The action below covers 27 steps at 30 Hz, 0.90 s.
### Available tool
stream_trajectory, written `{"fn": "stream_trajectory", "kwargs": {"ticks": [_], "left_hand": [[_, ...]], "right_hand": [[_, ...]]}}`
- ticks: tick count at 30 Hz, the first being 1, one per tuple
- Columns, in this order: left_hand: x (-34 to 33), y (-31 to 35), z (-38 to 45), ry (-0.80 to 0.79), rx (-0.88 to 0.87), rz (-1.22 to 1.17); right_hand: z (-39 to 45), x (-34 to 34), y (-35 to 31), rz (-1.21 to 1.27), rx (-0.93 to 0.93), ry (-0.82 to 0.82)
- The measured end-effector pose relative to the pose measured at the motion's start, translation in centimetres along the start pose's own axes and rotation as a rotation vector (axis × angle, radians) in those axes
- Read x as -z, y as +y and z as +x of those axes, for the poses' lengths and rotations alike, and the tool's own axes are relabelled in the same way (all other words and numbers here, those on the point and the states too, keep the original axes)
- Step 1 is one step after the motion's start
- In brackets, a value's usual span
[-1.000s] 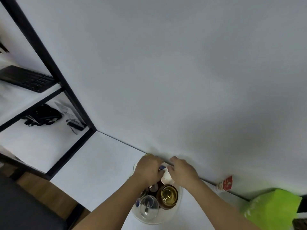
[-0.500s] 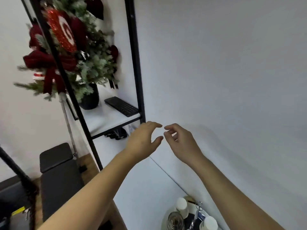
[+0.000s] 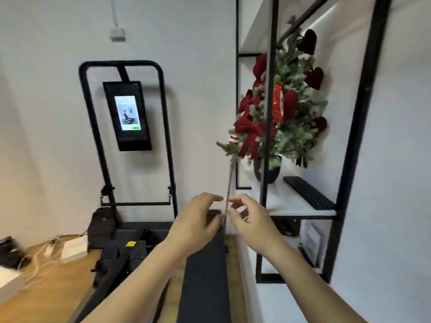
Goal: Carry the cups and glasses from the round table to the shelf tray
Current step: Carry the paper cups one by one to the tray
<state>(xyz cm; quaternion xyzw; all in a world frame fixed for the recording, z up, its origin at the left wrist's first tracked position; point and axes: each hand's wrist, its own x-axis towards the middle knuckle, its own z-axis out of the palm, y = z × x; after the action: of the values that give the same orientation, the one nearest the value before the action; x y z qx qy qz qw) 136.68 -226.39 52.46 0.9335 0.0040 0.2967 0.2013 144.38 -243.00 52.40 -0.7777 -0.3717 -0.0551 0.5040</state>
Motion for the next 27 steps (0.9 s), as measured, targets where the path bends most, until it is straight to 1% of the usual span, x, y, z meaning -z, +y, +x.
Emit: {"fn": "stream_trajectory", "kwargs": {"ticks": [2, 5, 7, 11, 16, 21, 24, 27], "left_hand": [[4.8, -2.5, -4.0, 0.054, 0.060, 0.067], [13.5, -6.7, -13.0, 0.142, 0.235, 0.179], [18.9, -8.2, -19.4, 0.189, 0.317, 0.259], [29.8, -9.2, -35.3, 0.255, 0.549, 0.408], [40.6, -8.2, -53.9, 0.371, 0.802, 0.543], [49.6, -6.1, -68.8, 0.464, 0.987, 0.628], [53.0, -5.9, -74.3, 0.515, 1.057, 0.667], [55.8, -7.4, -79.2, 0.557, 1.117, 0.684]], "right_hand": [[0.1, -4.9, -3.7, 0.033, 0.062, -0.084], [-1.9, -14.0, -11.0, 0.100, 0.177, -0.235], [-4.4, -19.5, -15.5, 0.152, 0.233, -0.313], [-12.8, -31.0, -26.7, 0.280, 0.376, -0.508], [-25.4, -42.6, -39.9, 0.394, 0.515, -0.761], [-36.7, -51.2, -50.9, 0.459, 0.634, -0.916], [-40.4, -55.1, -54.8, 0.471, 0.681, -0.947], [-42.9, -60.0, -58.3, 0.467, 0.719, -0.977]]}}
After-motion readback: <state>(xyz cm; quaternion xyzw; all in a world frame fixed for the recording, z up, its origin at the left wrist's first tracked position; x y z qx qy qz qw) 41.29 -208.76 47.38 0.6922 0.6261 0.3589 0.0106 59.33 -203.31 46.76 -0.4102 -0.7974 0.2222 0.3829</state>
